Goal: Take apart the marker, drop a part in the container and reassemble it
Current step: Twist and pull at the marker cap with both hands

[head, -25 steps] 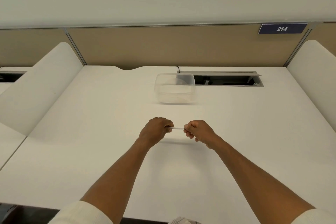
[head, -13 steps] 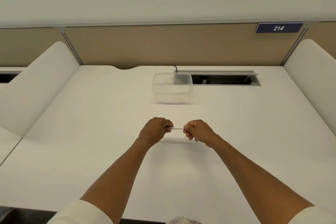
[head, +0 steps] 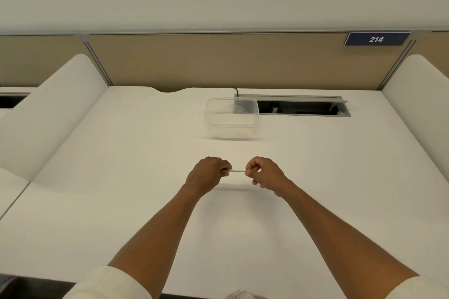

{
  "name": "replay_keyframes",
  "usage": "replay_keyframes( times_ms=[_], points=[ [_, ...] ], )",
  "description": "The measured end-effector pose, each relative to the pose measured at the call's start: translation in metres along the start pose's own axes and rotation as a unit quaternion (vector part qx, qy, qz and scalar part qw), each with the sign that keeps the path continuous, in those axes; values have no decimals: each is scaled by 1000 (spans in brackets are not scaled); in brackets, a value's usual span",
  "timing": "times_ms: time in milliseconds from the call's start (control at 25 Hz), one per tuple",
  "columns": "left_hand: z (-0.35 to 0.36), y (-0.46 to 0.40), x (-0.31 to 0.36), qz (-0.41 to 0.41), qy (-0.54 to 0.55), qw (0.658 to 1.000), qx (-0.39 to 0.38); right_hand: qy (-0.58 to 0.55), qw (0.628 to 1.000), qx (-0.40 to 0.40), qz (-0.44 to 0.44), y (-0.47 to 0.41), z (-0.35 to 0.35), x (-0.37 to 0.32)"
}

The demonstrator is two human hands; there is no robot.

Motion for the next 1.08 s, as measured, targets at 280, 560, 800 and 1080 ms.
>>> replay_keyframes(
  times_ms=[280,560,800,1080],
  points=[
    [-3,1,-1,2,0,1000,4,29,999,-24,25,-3,4,-1],
    [-11,-1,2,11,-11,1000,15,4,999,-24,22,-3,1,-6],
    [-13,1,3,15,-9,1000,19,-7,1000,23,-3,-3,-2,-8],
    [-21,1,11,36,-14,999,27,-45,996,-14,71,0,5,-12]
  ],
)
Point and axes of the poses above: each hand's wrist, its own y-axis away from the middle knuckle, its own z-axis out of the palm, x = y × z, the point moved 7 cm from there along -y, towards the middle knuckle, and after that the axes turned 5 degrees about y, right-handed, at the moved point
